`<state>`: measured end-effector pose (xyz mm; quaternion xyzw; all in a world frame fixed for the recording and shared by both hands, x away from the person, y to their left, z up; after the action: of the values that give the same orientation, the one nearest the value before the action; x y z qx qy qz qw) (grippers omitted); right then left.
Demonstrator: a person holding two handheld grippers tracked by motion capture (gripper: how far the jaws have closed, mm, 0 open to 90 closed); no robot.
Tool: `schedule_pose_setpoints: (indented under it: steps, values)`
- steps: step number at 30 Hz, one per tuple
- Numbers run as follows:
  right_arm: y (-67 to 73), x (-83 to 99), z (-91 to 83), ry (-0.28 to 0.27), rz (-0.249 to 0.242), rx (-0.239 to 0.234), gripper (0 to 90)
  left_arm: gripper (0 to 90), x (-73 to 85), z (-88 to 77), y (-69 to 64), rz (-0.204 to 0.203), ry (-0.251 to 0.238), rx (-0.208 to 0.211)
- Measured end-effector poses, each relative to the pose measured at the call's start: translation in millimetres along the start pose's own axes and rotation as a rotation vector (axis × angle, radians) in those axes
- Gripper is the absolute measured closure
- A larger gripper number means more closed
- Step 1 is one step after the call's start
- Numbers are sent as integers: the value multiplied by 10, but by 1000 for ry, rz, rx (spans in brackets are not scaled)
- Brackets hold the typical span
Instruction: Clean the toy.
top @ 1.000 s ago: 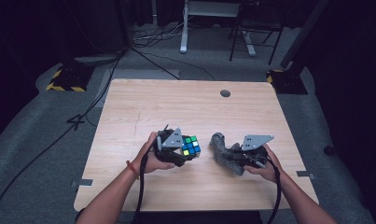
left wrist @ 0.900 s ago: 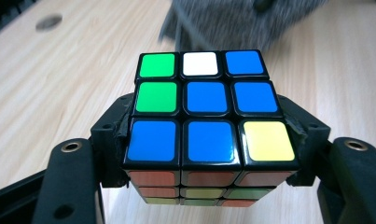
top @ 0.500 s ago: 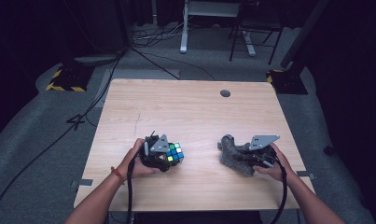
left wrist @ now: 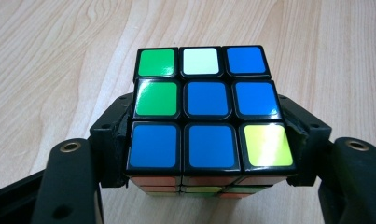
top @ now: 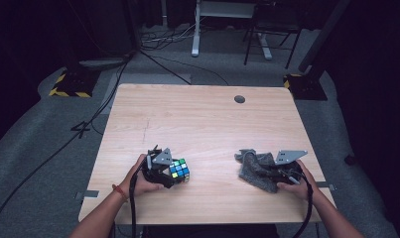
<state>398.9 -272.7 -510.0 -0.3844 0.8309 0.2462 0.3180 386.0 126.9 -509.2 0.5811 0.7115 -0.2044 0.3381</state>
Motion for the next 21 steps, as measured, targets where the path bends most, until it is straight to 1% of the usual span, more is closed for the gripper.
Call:
schedule_pose_setpoints:
  steps: [2, 5, 7, 9, 11, 14, 15, 16, 17, 18, 19, 20, 21]
  values:
    - [-11, 37, 11, -8, 10, 2, 709, 325, 22, -8, -1, -4, -5, -7]
    - [-11, 70, 27, -3, -12, 32, 680, 320, 49, -7, -10, -16, -8, -9]
    - [-2, 83, 37, -10, 1, 26, 656, 317, 84, 10, -16, -17, 11, -8]
    - [5, 84, 39, -11, 9, 26, 638, 311, 99, 15, -16, -35, 16, -7]
    - [17, 76, 43, -12, -2, 28, 598, 283, 92, 14, -21, -21, 29, -23]
    - [34, 56, 42, -9, -15, 36, 548, 269, 87, 9, -18, -21, 29, -30]
    - [36, 44, 37, -10, -21, 44, 521, 260, 86, 9, -18, -12, 37, -36]
    - [41, 27, 28, -11, -23, 42, 498, 250, 83, 5, -22, -4, 42, -35]
    - [52, 6, 13, -18, -27, 26, 479, 247, 78, 2, -27, 2, 37, -33]
    - [58, -20, -2, -28, -31, 21, 456, 241, 75, -2, -30, 2, 38, -34]
    - [55, -49, -16, -33, -37, 35, 429, 209, 69, -1, -26, 0, 45, -33]
    - [50, -75, -24, -37, -36, 45, 402, 184, 65, -6, -19, -5, 55, -41]
    - [45, -96, -30, -44, -29, 46, 388, 180, 60, -17, -10, -1, 54, -56]
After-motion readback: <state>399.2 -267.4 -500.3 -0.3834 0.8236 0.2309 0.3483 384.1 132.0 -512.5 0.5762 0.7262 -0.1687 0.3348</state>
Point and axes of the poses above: each handheld gripper's, and its own axes: z roughly forward along the jaws, x roughly out of its underside, y roughly to its left, the point moved 4 cm from there along z, roughly forward along the jaws, and after that the axes turned 12 degrees about z, right-handed, at the moved point
